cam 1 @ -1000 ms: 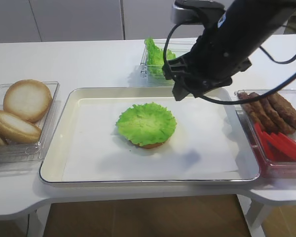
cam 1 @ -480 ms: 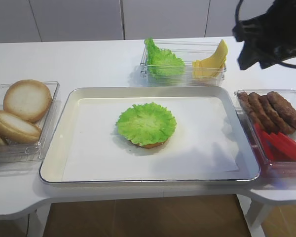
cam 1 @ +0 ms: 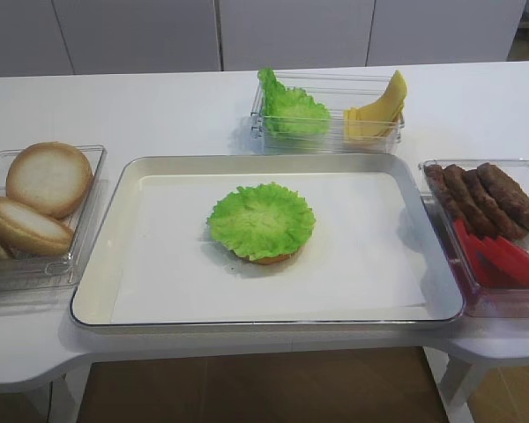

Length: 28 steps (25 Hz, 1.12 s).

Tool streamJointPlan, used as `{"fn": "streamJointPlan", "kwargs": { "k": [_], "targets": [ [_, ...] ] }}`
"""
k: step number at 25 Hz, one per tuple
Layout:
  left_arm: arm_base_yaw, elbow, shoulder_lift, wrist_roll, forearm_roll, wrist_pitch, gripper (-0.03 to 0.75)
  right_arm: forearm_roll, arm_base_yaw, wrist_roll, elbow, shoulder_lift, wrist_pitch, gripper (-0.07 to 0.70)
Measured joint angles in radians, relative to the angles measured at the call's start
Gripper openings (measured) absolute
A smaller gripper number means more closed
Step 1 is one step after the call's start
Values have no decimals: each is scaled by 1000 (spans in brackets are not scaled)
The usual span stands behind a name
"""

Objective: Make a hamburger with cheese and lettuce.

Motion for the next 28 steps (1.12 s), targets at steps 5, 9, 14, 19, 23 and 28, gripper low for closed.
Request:
{"fn": "streamJointPlan", "kwargs": {
  "k": [5, 9, 14, 19, 23, 28],
  "targets": [
    [0, 0, 0, 0, 0, 0, 468, 2, -4, -1, 98, -104, -11, 334],
    [0, 0, 0, 0, 0, 0, 468, -11, -4, -2, 147, -199, -11, 334],
    [0, 0, 0, 0, 0, 0, 468, -30, -4, -2, 170, -340, 2, 334],
    [0, 0, 0, 0, 0, 0, 468, -32, -4, -2, 174, -464, 49, 334],
    [0, 0, 0, 0, 0, 0, 468, -42, -4, -2, 176, -540, 107, 334],
    [0, 0, 0, 0, 0, 0, 468, -57, -4, -2, 176, -642, 222, 334]
  ]
}}
